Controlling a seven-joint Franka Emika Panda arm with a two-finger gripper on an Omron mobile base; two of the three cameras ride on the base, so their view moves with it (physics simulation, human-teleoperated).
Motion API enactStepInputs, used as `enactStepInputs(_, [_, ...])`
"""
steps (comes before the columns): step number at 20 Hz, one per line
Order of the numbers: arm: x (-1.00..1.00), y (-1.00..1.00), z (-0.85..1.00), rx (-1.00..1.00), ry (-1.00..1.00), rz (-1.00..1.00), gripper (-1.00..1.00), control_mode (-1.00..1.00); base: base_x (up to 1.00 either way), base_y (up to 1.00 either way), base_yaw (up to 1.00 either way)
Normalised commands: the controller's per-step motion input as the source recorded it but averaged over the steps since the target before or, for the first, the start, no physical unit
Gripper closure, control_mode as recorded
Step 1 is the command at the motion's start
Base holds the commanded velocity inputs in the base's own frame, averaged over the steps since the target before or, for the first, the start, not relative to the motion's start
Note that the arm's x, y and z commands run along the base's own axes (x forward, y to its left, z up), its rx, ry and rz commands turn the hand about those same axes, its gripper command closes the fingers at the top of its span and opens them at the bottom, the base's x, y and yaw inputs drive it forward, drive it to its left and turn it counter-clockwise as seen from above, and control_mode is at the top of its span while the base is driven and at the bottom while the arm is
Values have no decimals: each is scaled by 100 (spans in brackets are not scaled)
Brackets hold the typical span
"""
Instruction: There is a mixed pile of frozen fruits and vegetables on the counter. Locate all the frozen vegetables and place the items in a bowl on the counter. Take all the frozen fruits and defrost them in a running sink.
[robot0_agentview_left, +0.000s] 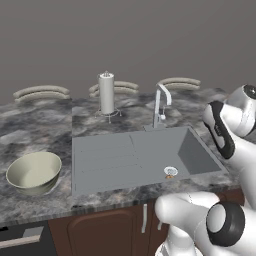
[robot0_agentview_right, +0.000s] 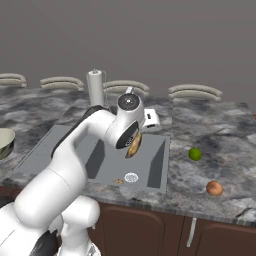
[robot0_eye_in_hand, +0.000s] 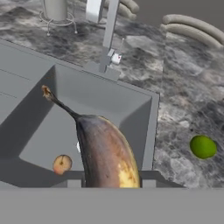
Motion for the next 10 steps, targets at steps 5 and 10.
enactStepInputs(5, [0,0,-8,0,7,0,100,-100,0,0,0])
enactStepInputs(10, [0,8,-17,0,5,0,100,-100,0,0,0])
